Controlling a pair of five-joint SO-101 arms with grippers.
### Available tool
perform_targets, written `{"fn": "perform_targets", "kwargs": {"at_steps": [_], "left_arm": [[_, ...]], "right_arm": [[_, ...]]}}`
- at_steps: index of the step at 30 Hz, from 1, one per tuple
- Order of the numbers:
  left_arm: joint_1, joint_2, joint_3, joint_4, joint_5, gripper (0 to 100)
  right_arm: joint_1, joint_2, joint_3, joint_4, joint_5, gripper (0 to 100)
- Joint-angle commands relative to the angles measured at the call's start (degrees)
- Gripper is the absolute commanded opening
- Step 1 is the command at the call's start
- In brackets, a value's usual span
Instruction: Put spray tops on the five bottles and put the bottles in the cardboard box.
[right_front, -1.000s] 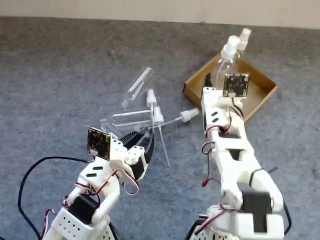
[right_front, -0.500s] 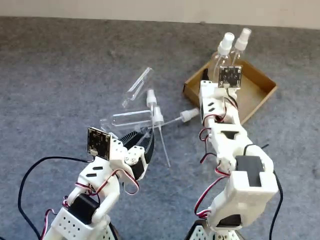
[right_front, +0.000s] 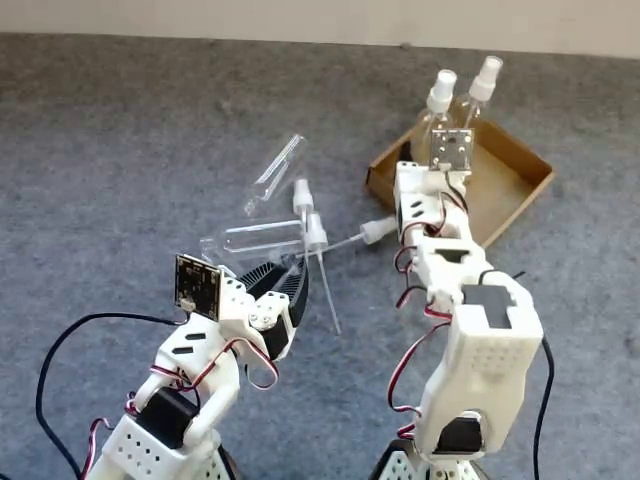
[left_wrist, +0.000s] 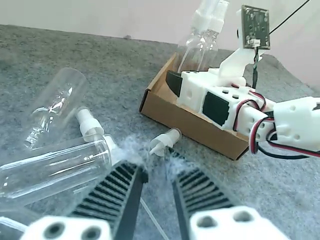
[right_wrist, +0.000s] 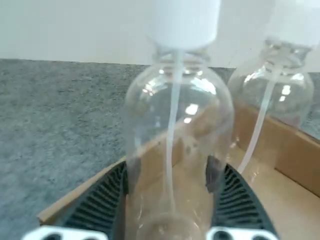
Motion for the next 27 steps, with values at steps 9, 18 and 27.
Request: {"fn": "perform_targets", "kwargs": {"at_steps": [9,18,27], "left_arm": [[-0.75,-0.31,1.19,0.18,0.18,1],[-0.75,-0.31,1.19,0.18,0.18,1],[-0.75,-0.31,1.19,0.18,0.18,1]], "right_arm": [[0.92,0.92,-4.88,-1.89,0.09,12.8],[0.75,-11.91,-1.27,-1.63,0.09,12.8],[0.75,-28.79,11.21,-1.45,0.44,12.8]]}}
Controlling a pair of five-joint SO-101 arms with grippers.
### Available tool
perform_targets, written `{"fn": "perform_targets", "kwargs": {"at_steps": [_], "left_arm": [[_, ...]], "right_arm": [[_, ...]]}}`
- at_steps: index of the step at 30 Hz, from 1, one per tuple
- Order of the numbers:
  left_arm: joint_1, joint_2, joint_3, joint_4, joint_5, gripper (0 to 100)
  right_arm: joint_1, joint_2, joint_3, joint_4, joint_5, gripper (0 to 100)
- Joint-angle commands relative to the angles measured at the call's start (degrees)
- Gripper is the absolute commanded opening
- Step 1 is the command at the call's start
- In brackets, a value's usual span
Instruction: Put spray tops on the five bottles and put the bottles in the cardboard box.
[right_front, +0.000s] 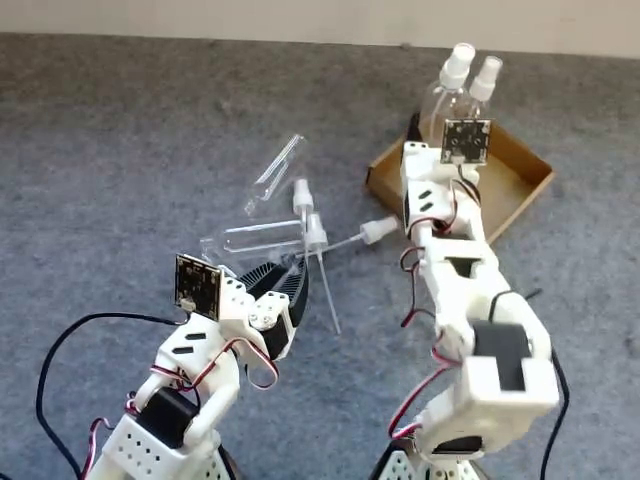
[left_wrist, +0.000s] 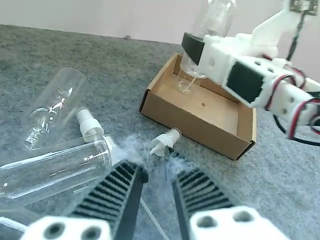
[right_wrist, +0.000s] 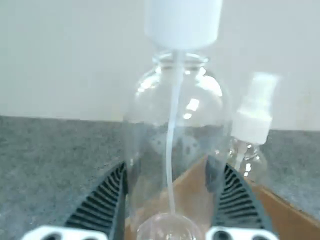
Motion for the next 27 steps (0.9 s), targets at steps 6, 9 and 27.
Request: {"fn": "perform_targets", "kwargs": {"at_steps": [6,9,27], "left_arm": [[-0.31,-0.31,1.19,0.18,0.18,1],[-0.22,-0.22,1.19,0.18,0.18,1],[-8.04,-0.57,1.19,-1.49,0.26,1]], "right_arm": [[0.75,-23.43,11.74,-1.36,0.35,12.8],[0.04,-32.13,17.63,-1.36,0.18,12.8],[-11.30,-68.88,38.90,19.65,0.26,12.8]]}}
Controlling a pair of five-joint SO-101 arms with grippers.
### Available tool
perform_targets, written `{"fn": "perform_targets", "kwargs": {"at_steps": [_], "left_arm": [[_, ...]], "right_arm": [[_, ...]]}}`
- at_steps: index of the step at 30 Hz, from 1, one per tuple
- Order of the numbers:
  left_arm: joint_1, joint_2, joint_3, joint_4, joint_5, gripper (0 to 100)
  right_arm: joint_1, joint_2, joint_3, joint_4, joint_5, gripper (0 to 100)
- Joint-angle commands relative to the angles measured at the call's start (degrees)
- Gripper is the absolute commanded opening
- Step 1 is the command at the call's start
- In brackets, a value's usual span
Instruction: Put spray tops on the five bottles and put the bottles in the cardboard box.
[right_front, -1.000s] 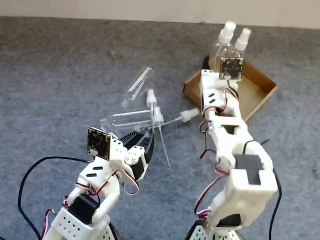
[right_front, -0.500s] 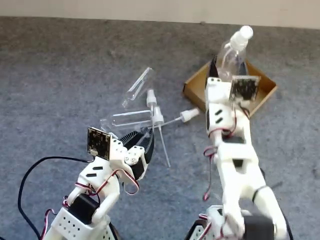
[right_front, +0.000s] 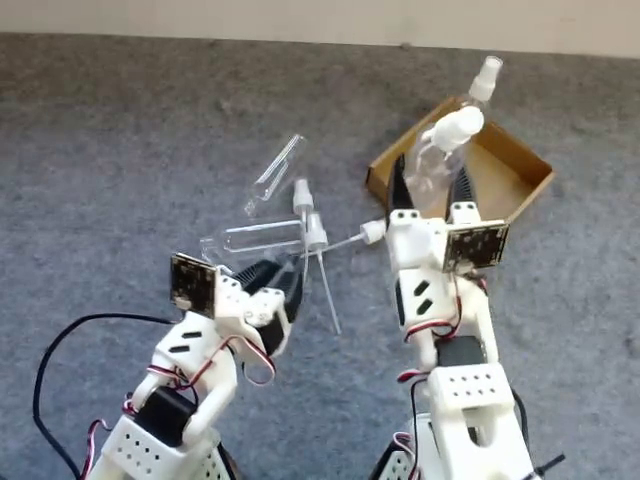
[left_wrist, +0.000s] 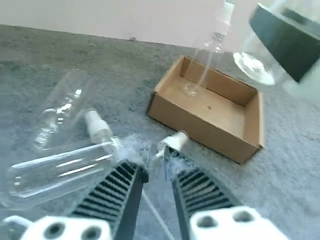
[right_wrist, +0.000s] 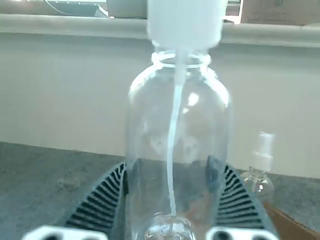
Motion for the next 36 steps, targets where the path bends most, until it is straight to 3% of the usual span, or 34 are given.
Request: {"fn": "perform_targets", "kwargs": {"at_steps": [1,13,18,24,33,36], "left_arm": [[-7.52,-0.48,1.19,-2.81,0.44,1],[-18.68,-0.48,1.19,-13.45,0.26,1],[-18.95,-0.48,1.19,-18.64,0.09,1],[-19.12,-0.57,1.19,-16.97,-6.77,1],[-16.13,-0.57,1.01,-17.32,-7.56,1],[-14.55,-0.57,1.01,-17.49,-14.07,1]], "right_arm": [[-4.09,-5.85,1.01,5.32,0.44,12.8],[-19.91,-21.05,9.10,17.71,0.62,12.8],[-24.92,-28.09,11.91,24.31,0.62,12.8],[-28.53,-36.62,14.02,31.34,0.62,12.8],[-29.32,-45.85,17.45,37.49,0.62,12.8],[-29.32,-45.58,17.71,37.49,0.62,12.7]]}}
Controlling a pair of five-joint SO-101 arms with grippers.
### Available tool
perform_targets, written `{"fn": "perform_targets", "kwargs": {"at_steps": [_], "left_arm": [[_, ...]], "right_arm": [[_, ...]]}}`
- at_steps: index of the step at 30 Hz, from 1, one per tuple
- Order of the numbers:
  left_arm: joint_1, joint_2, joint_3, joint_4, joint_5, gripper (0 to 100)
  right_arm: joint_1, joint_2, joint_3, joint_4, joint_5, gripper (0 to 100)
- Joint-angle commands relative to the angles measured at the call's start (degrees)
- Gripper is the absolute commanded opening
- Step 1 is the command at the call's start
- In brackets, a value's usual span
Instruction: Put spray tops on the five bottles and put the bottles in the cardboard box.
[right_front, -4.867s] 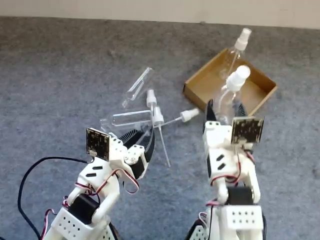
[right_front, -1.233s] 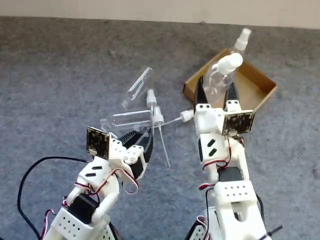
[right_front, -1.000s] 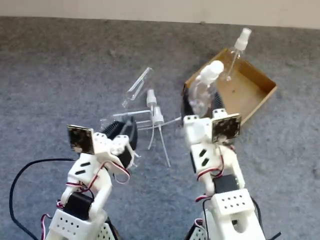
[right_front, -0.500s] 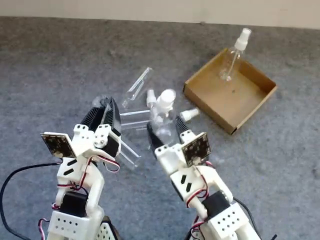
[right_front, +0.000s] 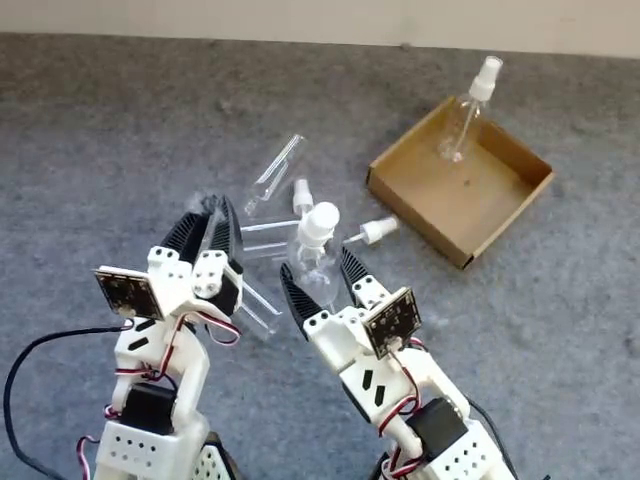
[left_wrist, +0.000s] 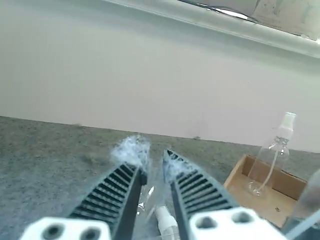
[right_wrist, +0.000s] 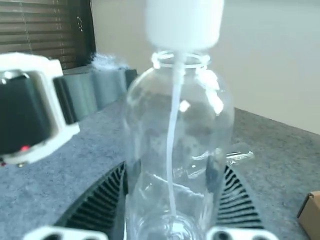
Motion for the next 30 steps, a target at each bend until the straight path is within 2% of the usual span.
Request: {"fn": "perform_targets", "kwargs": {"at_steps": [1,7,13,19,24,30], "left_arm": [[3.38,-0.57,1.01,-1.05,-9.85,1],[8.04,-0.48,1.10,-5.63,-20.31,1],[12.35,-0.57,1.10,-5.45,-27.52,1],[13.14,-0.57,1.01,-5.63,-37.63,1],[17.71,-0.57,0.04,-5.54,-40.26,1],[21.49,-0.57,-3.91,-5.27,-40.18,1]], "right_arm": [[-0.84,-1.19,2.07,0.04,0.62,12.7],[-0.92,-1.27,2.95,0.04,0.62,12.7],[-0.92,-1.27,5.76,-0.22,0.70,12.7],[-0.92,-1.27,5.76,-0.22,0.70,12.7],[-0.92,-1.27,5.76,-0.22,0.70,12.8],[-0.92,-1.27,5.76,-0.22,0.70,12.8]]}}
